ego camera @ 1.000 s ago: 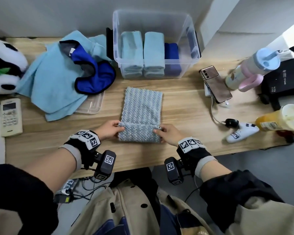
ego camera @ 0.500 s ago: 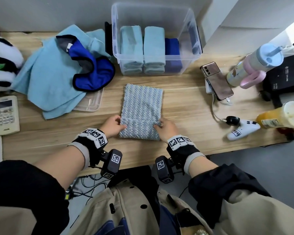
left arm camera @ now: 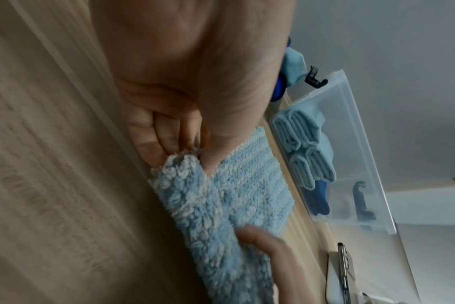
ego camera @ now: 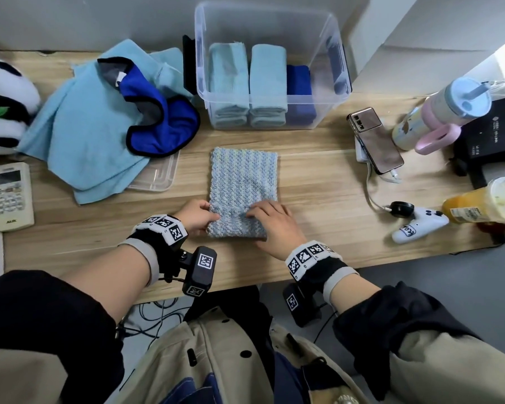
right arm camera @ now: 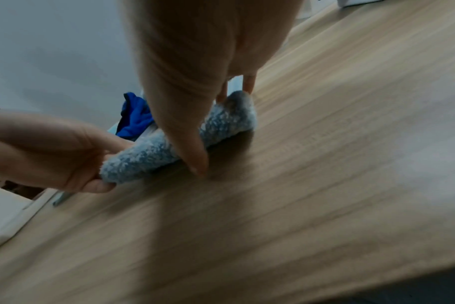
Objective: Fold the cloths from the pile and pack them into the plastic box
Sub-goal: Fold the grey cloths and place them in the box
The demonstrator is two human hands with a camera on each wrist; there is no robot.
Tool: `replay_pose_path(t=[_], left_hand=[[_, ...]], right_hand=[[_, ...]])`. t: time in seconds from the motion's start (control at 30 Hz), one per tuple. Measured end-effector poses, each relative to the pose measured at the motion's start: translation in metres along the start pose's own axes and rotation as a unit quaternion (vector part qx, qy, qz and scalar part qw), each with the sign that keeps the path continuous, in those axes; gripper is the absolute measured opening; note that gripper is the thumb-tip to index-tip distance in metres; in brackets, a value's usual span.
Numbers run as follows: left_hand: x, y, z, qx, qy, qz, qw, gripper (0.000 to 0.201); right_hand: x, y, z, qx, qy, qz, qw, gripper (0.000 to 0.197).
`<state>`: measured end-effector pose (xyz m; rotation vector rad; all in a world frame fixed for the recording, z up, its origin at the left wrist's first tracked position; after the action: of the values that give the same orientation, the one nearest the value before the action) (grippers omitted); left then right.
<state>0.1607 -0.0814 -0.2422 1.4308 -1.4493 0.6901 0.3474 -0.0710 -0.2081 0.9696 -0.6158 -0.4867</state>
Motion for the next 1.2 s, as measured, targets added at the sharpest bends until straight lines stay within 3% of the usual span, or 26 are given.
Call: replay_pose_path(t=[0.07,0.13,0.23,0.27,0.37,0.43,0.53,0.7,0.93,1.07,1.2], left_hand=[[0.005,0.001,0.001,0.043,0.021,0.024,0.999,0.035],[0.01,0.006,-0.004,0.041,-0.001,-0.001,0.999,0.042],[0.021,0.018,-0.02,-0.013,-0.112,-0.094,0.989,0.049],[0.026,0.019,-0.026,-0.025,-0.157,-0.097,0.983,0.048],[0.039,0.004,-0.037,-0.123,-0.233,0.007,0.965,0.048],[0.038,-0.006,-0.034,-0.196,-0.236,0.058,0.95,0.058],[0.023,-0.002,-0.028,-0.248,-0.228,0.003,0.942,0.062],[0.012,0.014,-0.026,-0.154,-0.227,-0.068,0.959,0.028],[0.007,0.016,-0.033,-0.091,-0.181,-0.097,0.974,0.034],[0.001,0.012,-0.033,-0.097,-0.156,-0.04,0.982,0.06],[-0.003,0.013,-0.033,-0.09,-0.133,-0.067,0.985,0.058]], right_hand=[[0.001,0.0,-0.002,-0.011,-0.009,-0.005,1.0,0.055],[0.001,0.004,-0.004,-0.036,-0.022,-0.03,0.999,0.047],[-0.003,0.012,-0.008,-0.068,-0.042,-0.039,0.996,0.041],[-0.006,0.016,-0.009,-0.076,-0.046,-0.032,0.996,0.04],[-0.011,0.023,-0.012,-0.095,-0.06,-0.015,0.994,0.04],[-0.013,0.026,-0.016,-0.116,-0.081,-0.013,0.99,0.04],[-0.017,0.027,-0.027,-0.17,-0.117,-0.019,0.978,0.04],[-0.013,0.026,-0.042,-0.275,-0.163,-0.079,0.944,0.041],[-0.013,0.009,-0.055,-0.278,-0.226,-0.103,0.928,0.058],[-0.017,0.013,-0.06,-0.258,-0.247,-0.115,0.927,0.031],[-0.022,0.015,-0.063,-0.235,-0.263,-0.123,0.928,0.026]])
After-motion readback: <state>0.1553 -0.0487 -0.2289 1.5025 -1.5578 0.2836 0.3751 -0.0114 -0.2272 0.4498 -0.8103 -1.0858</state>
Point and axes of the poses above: each hand's wrist, its own x-axis away from the middle knuckle, its own y-axis out of the back of the hand, z = x × y, the point moved 5 cm from there along -x, towards the middle knuckle, and after that the axes turned 11 degrees about y, right-handed, at the moved point
